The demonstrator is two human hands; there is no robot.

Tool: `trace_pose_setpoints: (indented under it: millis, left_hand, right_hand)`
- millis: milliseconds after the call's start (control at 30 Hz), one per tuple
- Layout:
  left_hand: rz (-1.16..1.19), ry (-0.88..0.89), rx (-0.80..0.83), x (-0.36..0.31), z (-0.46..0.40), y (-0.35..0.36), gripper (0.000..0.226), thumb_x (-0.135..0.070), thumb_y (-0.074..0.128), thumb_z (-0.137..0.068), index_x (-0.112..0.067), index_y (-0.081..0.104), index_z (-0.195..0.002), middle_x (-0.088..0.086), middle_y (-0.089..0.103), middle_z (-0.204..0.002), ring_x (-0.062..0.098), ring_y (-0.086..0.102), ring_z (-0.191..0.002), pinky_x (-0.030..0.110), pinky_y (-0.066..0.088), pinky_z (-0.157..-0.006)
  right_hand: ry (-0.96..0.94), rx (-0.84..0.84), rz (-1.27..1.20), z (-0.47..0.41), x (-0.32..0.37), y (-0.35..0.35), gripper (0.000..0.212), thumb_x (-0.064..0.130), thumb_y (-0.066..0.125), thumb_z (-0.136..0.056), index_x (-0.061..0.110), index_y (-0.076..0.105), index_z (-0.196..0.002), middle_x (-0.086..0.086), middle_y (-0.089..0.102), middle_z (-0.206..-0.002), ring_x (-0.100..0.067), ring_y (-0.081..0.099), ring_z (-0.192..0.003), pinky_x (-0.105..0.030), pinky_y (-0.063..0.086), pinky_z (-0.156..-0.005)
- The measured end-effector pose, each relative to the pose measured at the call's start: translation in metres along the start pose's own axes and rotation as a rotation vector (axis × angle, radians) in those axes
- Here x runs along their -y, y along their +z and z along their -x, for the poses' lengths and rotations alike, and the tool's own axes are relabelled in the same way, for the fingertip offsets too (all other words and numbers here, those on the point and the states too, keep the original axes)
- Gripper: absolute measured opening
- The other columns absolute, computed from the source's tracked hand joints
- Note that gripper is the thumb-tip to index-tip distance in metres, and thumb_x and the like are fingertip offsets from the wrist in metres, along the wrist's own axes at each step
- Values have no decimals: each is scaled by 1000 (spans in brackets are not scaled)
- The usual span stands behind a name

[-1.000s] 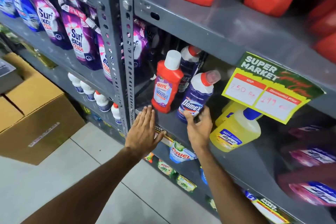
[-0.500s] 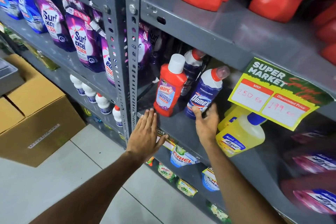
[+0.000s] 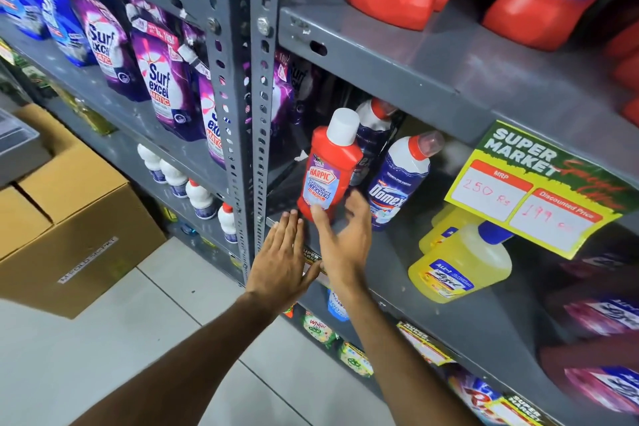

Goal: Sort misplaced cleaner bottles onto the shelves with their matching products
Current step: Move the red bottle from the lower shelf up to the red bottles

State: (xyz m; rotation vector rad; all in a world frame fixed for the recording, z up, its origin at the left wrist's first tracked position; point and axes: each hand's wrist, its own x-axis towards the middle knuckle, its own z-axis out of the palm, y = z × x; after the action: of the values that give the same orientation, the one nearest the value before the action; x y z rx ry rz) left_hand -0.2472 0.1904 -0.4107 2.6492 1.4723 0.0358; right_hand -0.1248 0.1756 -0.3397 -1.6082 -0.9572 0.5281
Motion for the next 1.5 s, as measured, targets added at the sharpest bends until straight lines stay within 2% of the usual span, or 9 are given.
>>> trace_pose_setpoints:
  millis: [67, 167, 333, 700, 800, 900, 1100, 1333, 1500]
  left_hand:
    - [13, -8, -14, 0, -1, 1, 96, -72, -6, -98, -1, -8, -161, 22, -6, -173, 32, -10, -161, 45, 3, -133]
    - [32, -16, 6, -1, -1, 1, 97, -76, -4, -98, -2, -11, -160, 21, -8, -173, 31, -12, -161, 45, 2, -133]
    - [38, 17, 70, 3, 4, -18, 110, -85, -17, -87, -2, -16, -159, 20, -18, -171, 31, -17, -160, 45, -2, -132]
    - [18, 127, -134, 11, 74, -153, 101, -76, 19, -102, 1, -3, -162, 20, -14, -171, 30, -13, -160, 41, -6, -129]
    - [7, 170, -280, 9, 100, -196, 97, -72, 36, -102, 6, 22, -160, 22, 14, -171, 34, 13, -159, 39, 3, -126]
    - [28, 198, -350, 9, 114, -235, 96, -67, 42, -101, 5, 20, -160, 21, 13, -172, 34, 13, -160, 43, 12, -126]
    - [48, 280, -504, 9, 92, -306, 95, -66, 38, -103, 5, 14, -162, 23, 8, -173, 31, 6, -162, 47, 14, -130]
    - [44, 234, -539, -14, 33, -364, 96, -69, 28, -104, 2, 3, -163, 20, -4, -174, 27, -6, -163, 45, 8, -132]
    - [91, 133, -452, -32, 4, -365, 100, -76, 10, -99, -2, -12, -162, 14, -17, -173, 23, -14, -161, 36, -7, -131]
  right_hand:
    - [-11, 24, 13, -22, 12, 8, 62, 32, 87, -86, 14, 55, -136, 0, 68, -121, 15, 64, -104, -2, 48, -84]
    - [-8, 28, 114, -41, 20, 15, 51, 30, 87, -85, 14, 60, -125, -2, 72, -111, 13, 63, -81, 1, 44, -70]
    - [-3, 65, 134, -39, 21, 7, 52, 23, 89, -83, 10, 65, -127, 6, 69, -108, 9, 63, -85, 4, 45, -66]
    - [-44, 100, 90, 23, 116, -47, 48, 30, 89, -76, 16, 73, -119, 7, 81, -100, -1, 76, -89, -15, 57, -82]
    - [-75, 103, 79, 42, 151, -65, 44, 28, 90, -75, 18, 75, -115, 26, 78, -85, 10, 73, -83, -2, 49, -72]
    - [-116, 97, 77, 57, 187, -80, 43, 22, 92, -73, 21, 76, -113, 46, 69, -80, 14, 71, -80, -1, 48, -70]
    - [-240, 35, 56, 52, 267, -117, 47, 50, 81, -61, 31, 76, -104, 12, 81, -86, -6, 77, -78, -35, 63, -78]
    - [-434, -91, 64, -1, 343, -170, 34, 40, 88, -65, 49, 70, -92, 36, 75, -83, 9, 74, -81, -15, 58, -76]
    - [-389, -124, 124, -43, 353, -191, 45, 39, 93, -68, 27, 75, -107, 14, 81, -98, -4, 78, -90, -36, 64, -88]
